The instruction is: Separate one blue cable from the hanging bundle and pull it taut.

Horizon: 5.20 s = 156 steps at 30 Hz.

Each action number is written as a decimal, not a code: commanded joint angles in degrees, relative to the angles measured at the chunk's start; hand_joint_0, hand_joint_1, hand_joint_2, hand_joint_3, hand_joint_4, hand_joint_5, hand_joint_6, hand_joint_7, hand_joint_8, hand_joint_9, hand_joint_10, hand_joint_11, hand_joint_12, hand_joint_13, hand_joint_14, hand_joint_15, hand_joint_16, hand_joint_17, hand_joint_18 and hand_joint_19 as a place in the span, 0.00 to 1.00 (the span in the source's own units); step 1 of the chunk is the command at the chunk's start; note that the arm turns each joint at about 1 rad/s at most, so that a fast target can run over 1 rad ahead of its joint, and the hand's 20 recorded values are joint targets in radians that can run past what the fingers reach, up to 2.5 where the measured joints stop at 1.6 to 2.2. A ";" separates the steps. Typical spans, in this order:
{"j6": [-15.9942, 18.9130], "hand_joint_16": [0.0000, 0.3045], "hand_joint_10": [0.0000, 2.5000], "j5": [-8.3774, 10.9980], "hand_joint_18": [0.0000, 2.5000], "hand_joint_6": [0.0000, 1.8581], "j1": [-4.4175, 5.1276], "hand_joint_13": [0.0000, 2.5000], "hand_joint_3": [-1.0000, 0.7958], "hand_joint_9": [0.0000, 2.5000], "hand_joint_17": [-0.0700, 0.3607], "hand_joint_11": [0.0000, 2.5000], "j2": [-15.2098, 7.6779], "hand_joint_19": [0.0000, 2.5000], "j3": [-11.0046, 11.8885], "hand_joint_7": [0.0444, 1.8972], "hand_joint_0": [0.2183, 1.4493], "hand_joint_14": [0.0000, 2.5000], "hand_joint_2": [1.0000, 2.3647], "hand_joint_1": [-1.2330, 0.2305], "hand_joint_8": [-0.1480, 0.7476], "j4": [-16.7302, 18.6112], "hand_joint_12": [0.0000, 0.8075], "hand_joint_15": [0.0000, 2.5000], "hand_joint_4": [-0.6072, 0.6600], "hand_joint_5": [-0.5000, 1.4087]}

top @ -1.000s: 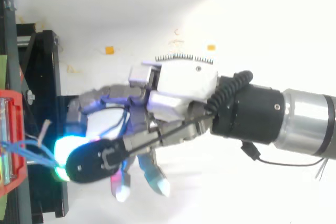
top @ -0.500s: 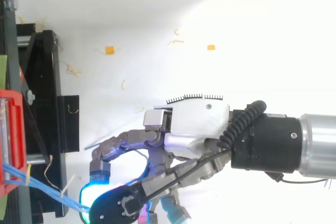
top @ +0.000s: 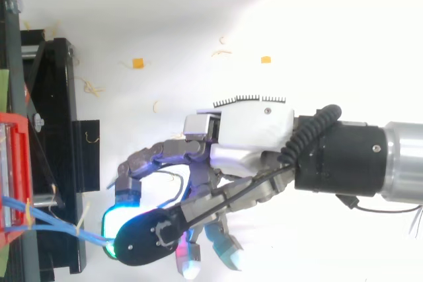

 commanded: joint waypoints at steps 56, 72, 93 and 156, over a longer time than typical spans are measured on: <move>-2.53 0.15 0.01 -6.92 0.39 0.27 -3.34 0.58 0.43 0.79 0.40 0.21 6.39 0.22 0.00 0.67 0.42 0.01 0.01 0.38 0.40 -11.76 0.41 0.23 0.56 0.34; -4.29 0.15 0.01 -6.48 0.40 0.27 -3.87 0.58 0.39 0.79 0.40 0.22 6.39 0.21 0.00 0.67 0.42 0.01 0.01 0.37 0.42 -11.49 0.41 0.23 0.56 0.33; -5.96 0.15 0.01 -3.85 0.40 0.27 -4.39 0.58 0.28 0.78 0.40 0.22 6.48 0.21 0.00 0.68 0.39 0.01 0.00 0.28 0.43 -11.49 0.41 0.23 0.60 0.33; -7.90 0.15 0.01 -1.65 0.39 0.27 -4.74 0.59 0.35 0.82 0.41 0.18 7.10 0.21 0.00 0.67 0.41 0.01 0.01 0.39 0.29 -11.76 0.39 0.22 0.61 0.34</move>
